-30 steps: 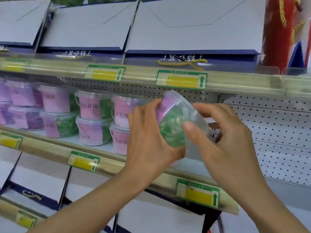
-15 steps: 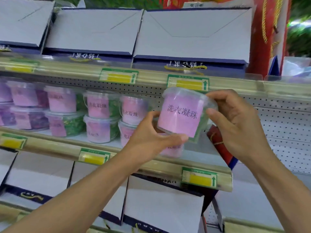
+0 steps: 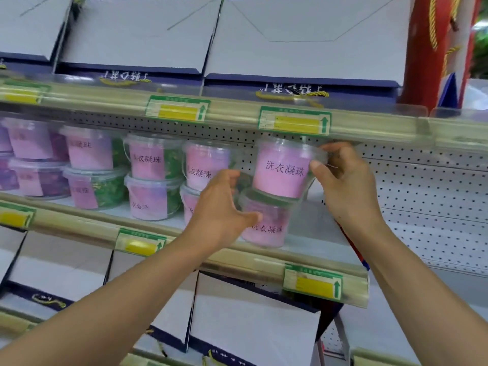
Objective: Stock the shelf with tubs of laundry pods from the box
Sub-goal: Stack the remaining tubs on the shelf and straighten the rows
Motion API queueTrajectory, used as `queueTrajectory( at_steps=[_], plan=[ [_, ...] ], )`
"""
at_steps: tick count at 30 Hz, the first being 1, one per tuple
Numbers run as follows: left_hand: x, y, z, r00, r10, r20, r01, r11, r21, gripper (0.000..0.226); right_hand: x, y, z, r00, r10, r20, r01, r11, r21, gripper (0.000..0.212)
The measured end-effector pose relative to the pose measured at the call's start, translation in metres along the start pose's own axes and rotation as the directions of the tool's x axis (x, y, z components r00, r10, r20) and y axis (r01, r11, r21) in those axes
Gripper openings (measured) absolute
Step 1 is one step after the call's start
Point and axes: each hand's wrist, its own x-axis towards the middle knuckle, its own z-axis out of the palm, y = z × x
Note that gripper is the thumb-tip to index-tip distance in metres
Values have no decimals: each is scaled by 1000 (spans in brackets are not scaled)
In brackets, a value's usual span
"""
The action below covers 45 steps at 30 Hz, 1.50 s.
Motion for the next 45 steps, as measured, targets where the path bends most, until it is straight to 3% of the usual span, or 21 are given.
queueTrajectory(
  at_steps=[12,23,29,33,36,39,42,45],
  plan=[
    [5,-18,16,995,57,-87,-36,972,231,45,31,44,19,987,-63,146,55,997,58,22],
    [6,-15,38,982,35,-186,10,971,237,50,30,59,18,975,-182,125,184,983,-9,24],
    [9,-13,46,966,11,-258,40,981,190,38,35,61,14,960,-231,157,237,971,-24,26],
    [12,-13,50,948,5,-319,57,981,186,31,47,84,4,980,-90,177,68,989,128,54],
    [12,-12,51,940,10,-341,61,978,199,29,63,117,2,975,3,224,9,999,-49,48],
    [11,-12,53,933,11,-359,70,975,212,28,73,138,13,907,37,419,81,962,-261,42],
    [11,-12,54,928,23,-372,72,968,240,25,81,147,33,861,8,509,176,933,-313,44],
    [12,-11,55,928,32,-371,72,962,262,24,86,150,49,854,-68,516,256,918,-303,32]
  ],
)
